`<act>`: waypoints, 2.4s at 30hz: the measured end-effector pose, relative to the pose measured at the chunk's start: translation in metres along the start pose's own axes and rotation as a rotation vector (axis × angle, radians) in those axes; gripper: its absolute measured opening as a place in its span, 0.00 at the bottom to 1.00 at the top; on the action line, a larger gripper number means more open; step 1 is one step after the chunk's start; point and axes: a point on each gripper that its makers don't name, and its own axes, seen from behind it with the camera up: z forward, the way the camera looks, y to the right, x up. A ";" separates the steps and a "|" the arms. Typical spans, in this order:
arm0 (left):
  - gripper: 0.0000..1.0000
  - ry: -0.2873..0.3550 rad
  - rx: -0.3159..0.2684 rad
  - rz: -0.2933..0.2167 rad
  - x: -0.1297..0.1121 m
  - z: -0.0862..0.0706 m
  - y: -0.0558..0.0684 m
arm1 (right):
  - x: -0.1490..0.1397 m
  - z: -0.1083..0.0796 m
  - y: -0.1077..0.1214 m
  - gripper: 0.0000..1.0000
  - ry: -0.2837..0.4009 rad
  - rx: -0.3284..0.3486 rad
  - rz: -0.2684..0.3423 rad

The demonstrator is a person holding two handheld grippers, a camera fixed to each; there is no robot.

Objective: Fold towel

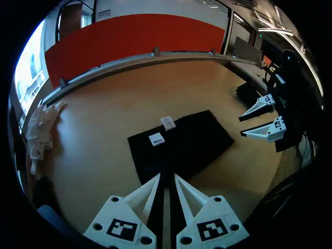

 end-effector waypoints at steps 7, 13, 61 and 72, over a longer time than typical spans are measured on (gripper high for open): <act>0.08 0.002 -0.002 0.000 0.000 0.000 0.002 | -0.011 0.011 -0.003 0.60 -0.016 0.012 0.010; 0.08 0.003 -0.005 0.004 -0.001 0.000 0.004 | -0.021 0.021 -0.007 0.61 -0.035 0.023 0.017; 0.08 0.004 -0.010 0.010 -0.003 0.001 0.007 | -0.032 0.038 -0.014 0.15 -0.070 0.047 0.015; 0.08 0.007 -0.002 0.004 -0.004 -0.003 0.003 | -0.012 0.023 -0.012 0.15 -0.024 0.035 -0.009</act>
